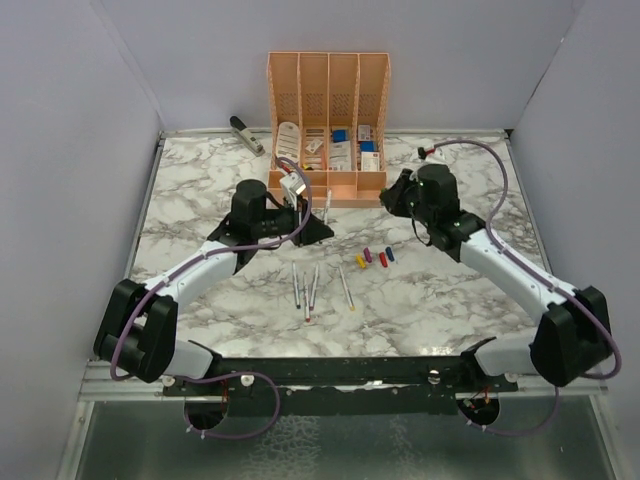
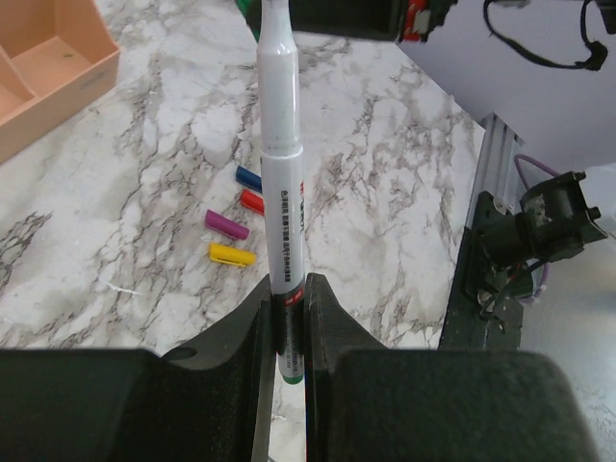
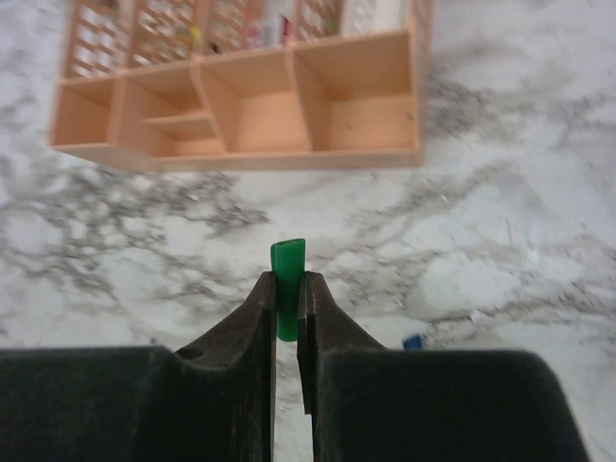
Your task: Insert the pens into the pen caps
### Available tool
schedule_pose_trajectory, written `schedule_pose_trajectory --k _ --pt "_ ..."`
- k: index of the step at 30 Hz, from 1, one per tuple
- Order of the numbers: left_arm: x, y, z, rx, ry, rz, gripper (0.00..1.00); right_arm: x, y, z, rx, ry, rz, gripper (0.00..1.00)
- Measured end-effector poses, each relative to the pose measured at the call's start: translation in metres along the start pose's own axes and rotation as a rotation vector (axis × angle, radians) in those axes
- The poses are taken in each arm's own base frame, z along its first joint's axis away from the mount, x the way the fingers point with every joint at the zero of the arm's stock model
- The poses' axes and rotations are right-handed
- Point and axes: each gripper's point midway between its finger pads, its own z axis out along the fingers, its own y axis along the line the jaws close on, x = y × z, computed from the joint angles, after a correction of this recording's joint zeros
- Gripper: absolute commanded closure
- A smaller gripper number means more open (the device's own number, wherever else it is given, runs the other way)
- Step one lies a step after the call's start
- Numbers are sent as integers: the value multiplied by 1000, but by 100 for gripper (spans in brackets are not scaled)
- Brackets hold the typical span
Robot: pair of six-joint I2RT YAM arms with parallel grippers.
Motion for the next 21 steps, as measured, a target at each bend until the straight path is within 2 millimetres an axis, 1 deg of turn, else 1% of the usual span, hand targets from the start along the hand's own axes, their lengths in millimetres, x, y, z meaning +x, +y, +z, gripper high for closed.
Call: schedule_pose_trajectory --k 1,3,6,8,10,12,15,18,21 --pt "1 -9 3 32 6 7 100 -9 9 -7 -49 -40 5 99" --pt "2 -19 7 67 9 8 100 -31 30 -24 -176 -148 12 99" --pt "3 -36 12 120 12 8 100 -50 51 -44 -311 -261 12 99" --pt "4 -48 16 159 9 6 100 -57 63 -55 -398 -327 3 99" --pt "7 -60 20 194 2 1 100 -59 71 -63 -463 -368 -5 99" --pt "14 -73 24 234 -1 -6 100 -59 79 -74 -546 -421 -9 99" --pt "23 -88 27 278 1 -14 100 -60 87 -89 -632 -479 0 99" --pt "20 -97 28 305 -16 -8 100 -71 99 -106 -717 -542 1 99" --pt "14 -100 28 315 -41 4 100 -81 109 -123 -783 -589 -6 99"
